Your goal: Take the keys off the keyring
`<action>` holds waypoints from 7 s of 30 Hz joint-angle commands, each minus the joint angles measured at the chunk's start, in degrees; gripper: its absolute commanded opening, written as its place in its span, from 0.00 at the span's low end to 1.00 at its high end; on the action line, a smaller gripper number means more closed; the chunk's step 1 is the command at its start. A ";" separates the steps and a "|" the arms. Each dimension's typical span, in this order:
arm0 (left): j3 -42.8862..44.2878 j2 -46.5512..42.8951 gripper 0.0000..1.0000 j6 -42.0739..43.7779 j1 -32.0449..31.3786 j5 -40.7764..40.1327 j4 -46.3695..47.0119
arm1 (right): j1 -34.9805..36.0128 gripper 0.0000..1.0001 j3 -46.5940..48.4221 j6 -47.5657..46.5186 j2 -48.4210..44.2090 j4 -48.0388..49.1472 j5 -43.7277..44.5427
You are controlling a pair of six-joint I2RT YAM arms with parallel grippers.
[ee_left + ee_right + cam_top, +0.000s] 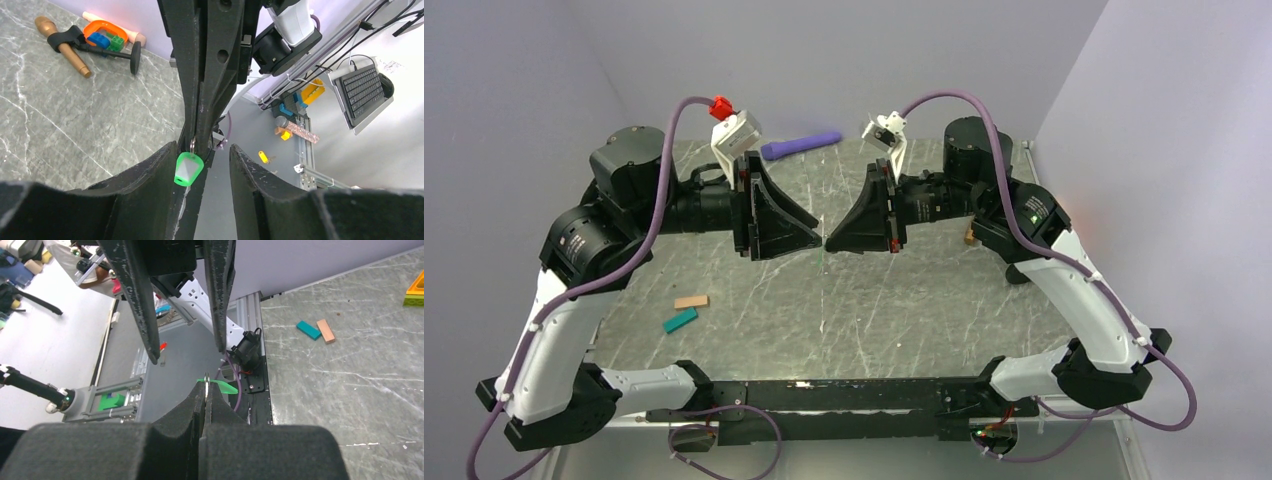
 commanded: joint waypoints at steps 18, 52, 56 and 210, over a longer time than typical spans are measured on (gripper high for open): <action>-5.06 0.78 0.21 -0.38 0.19 2.25 3.07 | 0.12 0.00 3.10 -1.49 -0.14 -0.34 -2.87; -10.17 -2.83 0.00 -5.79 -0.79 -7.87 12.88 | 0.13 0.00 -8.66 12.22 -4.78 24.28 1.11; -11.58 -4.36 0.00 -6.63 -1.49 -12.24 15.39 | 0.13 0.00 -9.87 15.66 -4.84 29.87 3.57; -3.23 1.49 0.34 2.47 -1.90 3.78 -3.24 | 0.72 0.00 -1.72 -0.92 -2.99 -3.08 -1.48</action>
